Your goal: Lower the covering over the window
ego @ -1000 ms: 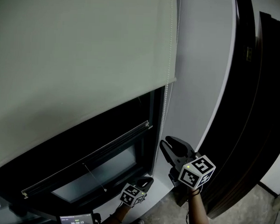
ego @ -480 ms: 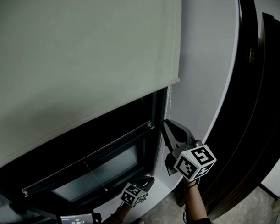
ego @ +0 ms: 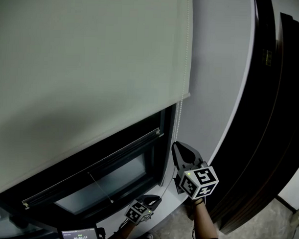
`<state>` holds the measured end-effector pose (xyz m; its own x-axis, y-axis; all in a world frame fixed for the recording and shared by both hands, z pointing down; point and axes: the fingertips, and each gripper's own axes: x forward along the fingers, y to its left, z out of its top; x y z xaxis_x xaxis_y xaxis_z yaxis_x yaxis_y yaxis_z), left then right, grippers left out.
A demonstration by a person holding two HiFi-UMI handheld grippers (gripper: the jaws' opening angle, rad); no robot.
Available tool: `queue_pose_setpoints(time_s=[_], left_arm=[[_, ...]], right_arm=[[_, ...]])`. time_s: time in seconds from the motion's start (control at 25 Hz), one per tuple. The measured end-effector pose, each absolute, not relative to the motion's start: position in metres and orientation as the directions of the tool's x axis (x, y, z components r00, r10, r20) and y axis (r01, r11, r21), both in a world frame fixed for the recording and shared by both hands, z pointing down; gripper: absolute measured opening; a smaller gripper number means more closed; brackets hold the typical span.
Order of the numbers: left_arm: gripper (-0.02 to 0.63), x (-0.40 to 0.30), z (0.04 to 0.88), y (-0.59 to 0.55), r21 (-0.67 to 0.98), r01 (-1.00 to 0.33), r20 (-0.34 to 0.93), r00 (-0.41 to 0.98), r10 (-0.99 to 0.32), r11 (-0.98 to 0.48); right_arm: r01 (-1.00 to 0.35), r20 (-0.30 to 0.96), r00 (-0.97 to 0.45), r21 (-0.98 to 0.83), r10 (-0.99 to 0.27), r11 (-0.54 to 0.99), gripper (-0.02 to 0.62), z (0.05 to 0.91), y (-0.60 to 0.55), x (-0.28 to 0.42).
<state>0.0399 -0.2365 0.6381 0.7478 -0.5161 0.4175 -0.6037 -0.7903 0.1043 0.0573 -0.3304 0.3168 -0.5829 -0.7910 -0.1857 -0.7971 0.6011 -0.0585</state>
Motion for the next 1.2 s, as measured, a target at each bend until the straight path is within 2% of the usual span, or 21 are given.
queue_pose_setpoints(time_s=[0.24, 0.36, 0.52, 0.68, 1.2], left_arm=[[0.018, 0.026, 0.553, -0.266, 0.133, -0.651, 0.191, 0.757, -0.625, -0.747], [0.02, 0.025, 0.491, -0.28, 0.088, -0.648, 0.07, 0.761, -0.645, -0.756], [0.041, 0.034, 0.408, -0.294, -0.009, -0.636, -0.082, 0.769, -0.634, -0.771], [0.081, 0.051, 0.344, -0.307, -0.109, -0.634, -0.158, 0.772, -0.616, -0.766], [0.089, 0.053, 0.295, -0.335, -0.117, -0.682, -0.227, 0.726, -0.649, -0.722]], right_arm=[[-0.828, 0.069, -0.56, -0.063, -0.826, 0.557, 0.018, 0.439, -0.336, 0.058], [-0.836, 0.141, -0.548, -0.106, -0.825, 0.538, 0.018, 0.492, -0.331, 0.057], [-0.838, 0.147, -0.545, -0.136, -0.825, 0.529, 0.018, 0.511, -0.323, 0.048], [-0.834, 0.149, -0.551, -0.122, -0.821, 0.538, 0.018, 0.511, -0.322, 0.038], [-0.826, 0.129, -0.561, -0.144, -0.818, 0.544, 0.018, 0.508, -0.308, 0.039]])
